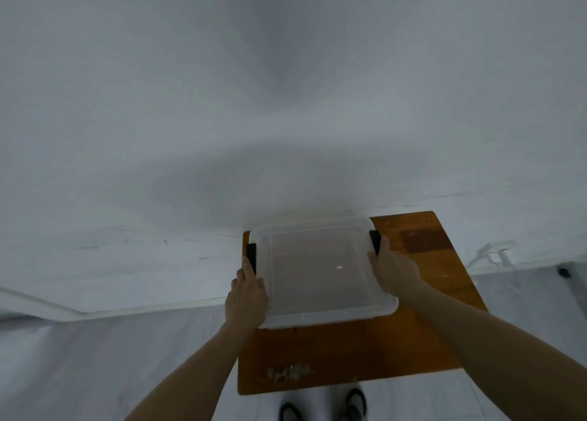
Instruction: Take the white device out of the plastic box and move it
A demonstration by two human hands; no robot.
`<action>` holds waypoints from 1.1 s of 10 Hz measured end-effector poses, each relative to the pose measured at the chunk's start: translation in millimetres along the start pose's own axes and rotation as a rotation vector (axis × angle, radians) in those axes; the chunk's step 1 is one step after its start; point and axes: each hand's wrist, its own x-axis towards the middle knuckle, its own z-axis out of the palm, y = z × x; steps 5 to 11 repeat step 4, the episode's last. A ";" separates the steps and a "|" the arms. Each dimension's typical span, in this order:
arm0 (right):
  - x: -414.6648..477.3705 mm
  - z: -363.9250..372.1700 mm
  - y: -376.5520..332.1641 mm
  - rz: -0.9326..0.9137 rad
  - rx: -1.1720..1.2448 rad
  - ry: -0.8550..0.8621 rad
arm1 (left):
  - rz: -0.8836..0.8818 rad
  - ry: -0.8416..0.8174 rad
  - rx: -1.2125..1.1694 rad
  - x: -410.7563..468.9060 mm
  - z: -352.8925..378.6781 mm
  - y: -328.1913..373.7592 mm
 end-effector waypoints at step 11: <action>-7.6 -112.1 -36.4 -0.241 0.267 0.384 | 0.289 -0.003 0.320 8.0 -15.0 26.5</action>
